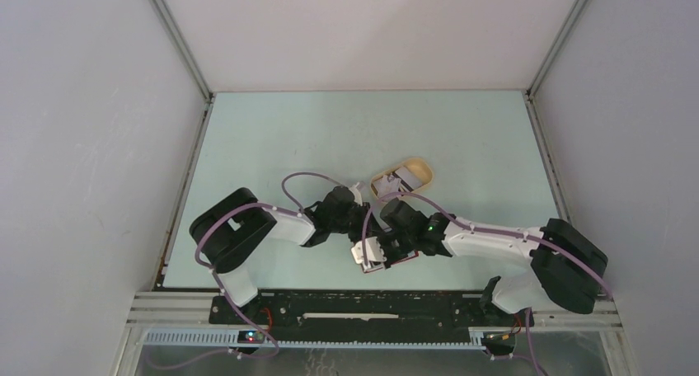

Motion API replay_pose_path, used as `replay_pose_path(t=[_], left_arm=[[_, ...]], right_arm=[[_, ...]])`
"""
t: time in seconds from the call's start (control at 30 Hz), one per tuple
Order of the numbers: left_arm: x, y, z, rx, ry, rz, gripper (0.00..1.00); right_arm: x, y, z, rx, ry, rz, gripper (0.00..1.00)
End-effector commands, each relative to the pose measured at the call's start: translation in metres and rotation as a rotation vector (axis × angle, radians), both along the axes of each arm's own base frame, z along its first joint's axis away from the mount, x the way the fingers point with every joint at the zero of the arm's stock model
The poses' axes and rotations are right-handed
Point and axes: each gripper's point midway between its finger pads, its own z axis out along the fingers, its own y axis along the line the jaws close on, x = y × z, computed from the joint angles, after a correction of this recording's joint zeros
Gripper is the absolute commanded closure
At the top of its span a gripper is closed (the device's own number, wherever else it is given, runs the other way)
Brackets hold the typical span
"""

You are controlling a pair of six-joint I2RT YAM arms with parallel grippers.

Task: Put the credit cards into the card holder
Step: Insert the credit card into the card holder.

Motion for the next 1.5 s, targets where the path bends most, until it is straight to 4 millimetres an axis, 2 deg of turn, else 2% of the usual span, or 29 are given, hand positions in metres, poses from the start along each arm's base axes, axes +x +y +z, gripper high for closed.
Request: replay_pose_path(t=[0.0,0.4,0.87,0.9,0.97,1.07,1.1,1.2,1.27,1.33,1.37,1.4,1.43,1.47], left_arm=[[-0.022,0.032,-0.046,0.167,0.078,-0.029,0.72],[-0.019,0.036,-0.043,0.171,0.050,0.005,0.66],[-0.015,0.041,-0.040,0.168,0.025,0.036,0.62],[-0.014,0.040,-0.038,0.161,0.020,0.041,0.62],[-0.011,0.040,-0.032,0.139,-0.003,0.051,0.62],[-0.004,0.036,-0.009,0.078,-0.084,0.058,0.58],[-0.001,0.034,0.002,0.054,-0.124,0.057,0.56],[0.005,0.032,0.040,-0.006,-0.283,0.041,0.53],[0.004,0.033,0.067,-0.018,-0.447,0.008,0.49],[0.003,0.036,0.090,0.008,-0.632,-0.019,0.47],[0.001,0.039,0.104,0.016,-0.718,-0.019,0.44],[0.002,0.042,0.111,0.039,-0.789,-0.014,0.42],[0.000,0.044,0.119,0.049,-0.846,-0.008,0.38],[0.000,0.048,0.125,0.054,-0.896,0.003,0.10]], right_arm=[[0.021,0.019,0.015,0.040,-0.062,-0.061,0.88],[0.031,-0.007,-0.009,-0.082,-0.024,-0.134,0.93],[0.037,-0.048,-0.021,-0.160,0.055,-0.217,0.96],[0.035,-0.049,-0.019,-0.152,0.073,-0.215,0.96],[0.023,-0.044,-0.003,-0.078,0.126,-0.176,0.94],[0.001,-0.031,0.041,0.058,0.191,-0.099,0.84],[-0.001,-0.029,0.056,0.086,0.196,-0.100,0.82],[0.006,-0.033,0.094,0.136,0.207,-0.195,0.75],[0.009,-0.042,0.112,0.173,0.220,-0.249,0.68],[0.012,-0.053,0.121,0.197,0.272,-0.338,0.42],[0.010,-0.058,0.123,0.204,0.354,-0.398,0.27],[0.005,-0.060,0.125,0.216,0.438,-0.414,0.19],[-0.001,-0.061,0.127,0.217,0.528,-0.425,0.17],[-0.002,-0.063,0.129,0.217,0.594,-0.450,0.17]])
